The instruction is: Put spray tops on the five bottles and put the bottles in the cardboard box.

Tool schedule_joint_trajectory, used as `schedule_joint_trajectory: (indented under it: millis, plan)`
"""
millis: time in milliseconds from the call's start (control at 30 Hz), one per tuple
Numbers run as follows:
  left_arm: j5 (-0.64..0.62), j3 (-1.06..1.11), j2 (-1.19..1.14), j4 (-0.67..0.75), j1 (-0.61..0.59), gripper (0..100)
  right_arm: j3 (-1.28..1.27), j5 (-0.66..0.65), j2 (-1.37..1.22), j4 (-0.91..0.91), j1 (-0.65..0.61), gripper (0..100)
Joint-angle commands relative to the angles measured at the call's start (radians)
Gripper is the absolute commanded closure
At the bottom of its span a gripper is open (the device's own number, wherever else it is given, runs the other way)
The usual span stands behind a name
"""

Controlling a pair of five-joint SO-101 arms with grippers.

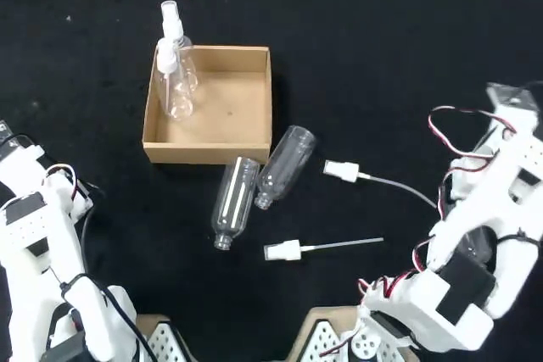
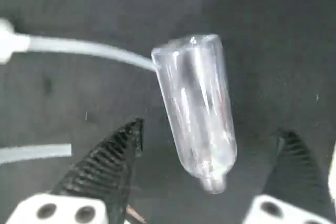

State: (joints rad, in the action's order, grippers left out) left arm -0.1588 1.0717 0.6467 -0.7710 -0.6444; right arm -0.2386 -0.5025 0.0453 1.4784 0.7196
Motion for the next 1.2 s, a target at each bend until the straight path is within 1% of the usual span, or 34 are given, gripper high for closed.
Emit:
schedule_joint_trajectory:
  millis: [0,67,100,167,267,333,400,467,533,700,767,833,867,967,1067,1100,1167]
  plan:
    - [-0.003,-0.012,0.003,0.012,0.008,95,0.117,-0.25,0.005,0.112,-0.023,62.5]
    - [-0.003,-0.012,0.002,0.012,0.008,95,0.136,-0.393,0.004,0.11,0.005,62.5]
    - [-0.003,-0.012,0.002,0.012,0.007,95,0.147,-0.494,0.004,0.103,0.018,62.4]
    - [-0.003,-0.012,0.002,0.014,0.005,95,0.139,-0.735,0.004,0.094,0.063,62.4]
    - [-0.003,-0.012,0.002,0.015,0.01,95,0.093,-1.145,0.005,0.089,0.129,62.3]
    - [-0.003,-0.012,0.003,0.015,0.01,95,0.062,-1.369,0.008,0.089,0.16,62.3]
    - [-0.003,-0.012,0.002,0.015,0.004,95,0.041,-1.522,0.002,0.087,0.178,62.3]
    - [-0.003,-0.012,0.002,0.012,0.004,95,0.004,-1.611,-0.002,0.046,0.183,62.3]
    - [-0.003,-0.012,0.002,0.009,0.004,95,-0.054,-1.636,-0.015,-0.049,0.181,62.3]
    - [-0.003,-0.012,0.002,0.011,0.004,95,-0.222,-1.634,-0.048,-0.367,0.176,62.2]
    - [-0.003,-0.012,0.0,0.014,0.004,95,-0.268,-1.608,-0.041,-0.4,0.175,62.0]
    - [-0.003,-0.012,0.0,0.015,0.004,95,-0.282,-1.537,-0.015,-0.384,0.153,61.9]
    - [-0.003,-0.012,0.0,0.015,0.004,95,-0.282,-1.479,0.002,-0.362,0.138,61.9]
    - [-0.003,-0.012,0.002,0.015,0.005,95,-0.275,-1.257,0.059,-0.298,0.086,61.9]
    - [-0.003,-0.012,0.002,0.015,0.004,95,-0.28,-1.036,0.116,-0.292,0.037,61.9]
    - [-0.003,-0.012,0.002,0.015,0.004,95,-0.28,-0.988,0.136,-0.295,0.028,61.9]
    - [-0.003,-0.012,0.002,0.015,0.004,95,-0.277,-0.98,0.17,-0.295,0.021,61.9]
